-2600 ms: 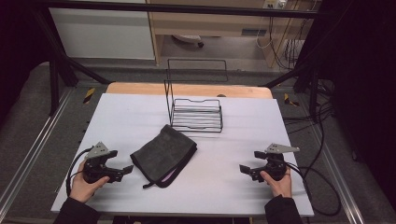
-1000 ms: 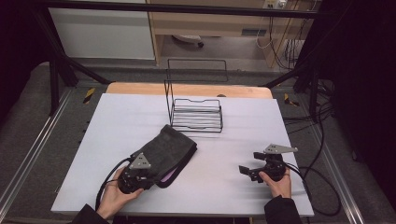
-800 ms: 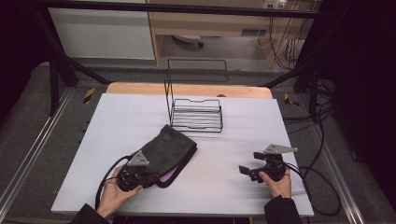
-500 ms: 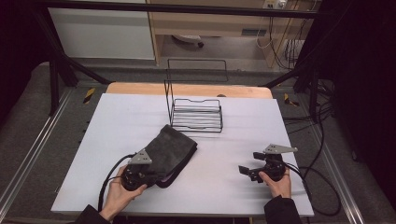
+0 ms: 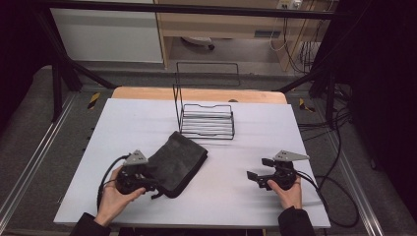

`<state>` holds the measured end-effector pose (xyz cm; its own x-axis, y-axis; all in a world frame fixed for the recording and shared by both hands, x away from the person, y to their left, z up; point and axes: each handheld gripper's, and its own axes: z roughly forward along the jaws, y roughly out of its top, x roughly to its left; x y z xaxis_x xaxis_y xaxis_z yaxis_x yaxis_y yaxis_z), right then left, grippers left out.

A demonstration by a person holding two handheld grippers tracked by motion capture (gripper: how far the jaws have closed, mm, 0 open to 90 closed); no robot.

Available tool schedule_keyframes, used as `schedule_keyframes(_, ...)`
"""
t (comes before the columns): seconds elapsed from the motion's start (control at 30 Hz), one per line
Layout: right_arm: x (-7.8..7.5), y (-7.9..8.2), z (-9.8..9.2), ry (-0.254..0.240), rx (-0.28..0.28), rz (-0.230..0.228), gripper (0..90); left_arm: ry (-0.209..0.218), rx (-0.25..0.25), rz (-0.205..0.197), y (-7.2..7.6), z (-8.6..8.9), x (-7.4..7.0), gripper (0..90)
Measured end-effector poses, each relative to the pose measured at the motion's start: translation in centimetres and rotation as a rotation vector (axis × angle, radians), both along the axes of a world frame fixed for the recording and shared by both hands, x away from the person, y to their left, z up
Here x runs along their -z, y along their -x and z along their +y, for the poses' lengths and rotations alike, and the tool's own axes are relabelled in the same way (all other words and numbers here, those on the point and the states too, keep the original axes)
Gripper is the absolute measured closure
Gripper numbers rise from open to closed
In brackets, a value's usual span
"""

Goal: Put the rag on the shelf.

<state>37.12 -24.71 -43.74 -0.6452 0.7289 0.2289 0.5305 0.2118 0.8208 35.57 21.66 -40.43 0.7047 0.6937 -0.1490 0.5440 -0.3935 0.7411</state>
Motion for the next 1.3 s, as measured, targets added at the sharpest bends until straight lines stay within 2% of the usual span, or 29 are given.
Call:
schedule_keyframes(0.1, -0.3, -0.2, 1.2, 0.013, 0.004, -0.009, 12.3, 0.006, -0.067, 0.004, -1.2, 1.6, 0.1, 35.3)
schedule_keyframes(0.13, -0.3, -0.2, 1.2, 0.013, 0.004, -0.009, 12.3, -0.006, -0.092, 0.018, -1.8, 2.2, 0.3, 35.3)
schedule_keyframes(0.23, -0.9, -1.0, 3.8, 0.03, 0.006, -0.031, 15.0, -0.019, -0.146, 0.055, -3.3, 3.7, 1.1, 36.7)
schedule_keyframes(0.27, -0.9, -1.0, 3.8, 0.03, 0.006, -0.031, 15.0, -0.019, -0.146, 0.055, -3.3, 3.7, 1.1, 38.3)
schedule_keyframes(0.3, -1.2, -1.3, 5.4, 0.035, -0.008, -0.031, 16.4, -0.022, -0.164, 0.077, -3.9, 4.0, 1.6, 39.4)
schedule_keyframes(0.4, -1.6, -2.0, 8.0, 0.052, -0.021, -0.046, 20.4, -0.045, -0.17, 0.091, -4.3, 4.1, 2.0, 44.8)
schedule_keyframes(0.43, -1.6, -2.0, 8.0, 0.052, -0.021, -0.046, 20.4, -0.061, -0.165, 0.093, -4.5, 4.1, 2.2, 44.8)
schedule_keyframes(0.47, -1.7, -2.6, 9.6, 0.061, -0.023, -0.05, 22.9, -0.067, -0.162, 0.103, -4.5, 4.0, 2.4, 48.5)
schedule_keyframes(0.53, -1.7, -3.3, 10.9, 0.075, -0.021, -0.049, 28.0, -0.073, -0.153, 0.114, -4.5, 4.0, 2.7, 51.4)
schedule_keyframes(0.6, -1.4, -4.0, 12.3, 0.082, -0.015, -0.042, 30.7, -0.073, -0.14, 0.134, -4.6, 4.0, 3.0, 54.6)
schedule_keyframes(0.63, -1.4, -4.0, 12.3, 0.082, -0.015, -0.042, 30.7, -0.073, -0.137, 0.137, -4.6, 4.0, 3.1, 54.6)
schedule_keyframes(0.7, -0.7, -5.1, 14.1, 0.08, -0.006, -0.014, 36.6, -0.081, -0.127, 0.138, -4.5, 4.0, 3.1, 57.6)
schedule_keyframes(0.83, 0.0, -5.9, 15.1, 0.088, 0.009, 0.002, 40.6, -0.088, -0.114, 0.149, -4.4, 3.9, 3.0, 62.8)
schedule_keyframes(0.97, 1.3, -7.0, 15.9, 0.105, 0.015, 0.034, 46.8, -0.084, -0.114, 0.166, -4.4, 4.0, 2.9, 71.5)
schedule_keyframes(1.07, 1.8, -7.1, 16.1, 0.088, 0.003, 0.061, 52.7, -0.089, -0.11, 0.166, -4.3, 3.9, 2.8, 77.1)
schedule_keyframes(1.2, 2.1, -7.3, 16.2, 0.052, -0.025, 0.089, 64.0, -0.086, -0.112, 0.171, -4.2, 3.9, 2.6, 79.6)
schedule_keyframes(1.23, 2.1, -7.3, 16.2, 0.052, -0.025, 0.089, 64.0, -0.086, -0.112, 0.171, -4.2, 3.9, 2.6, 79.9)
schedule_keyframes(1.3, 2.1, -7.4, 16.2, 0.038, -0.037, 0.103, 73.5, -0.078, -0.108, 0.182, -4.0, 4.1, 2.5, 80.5)
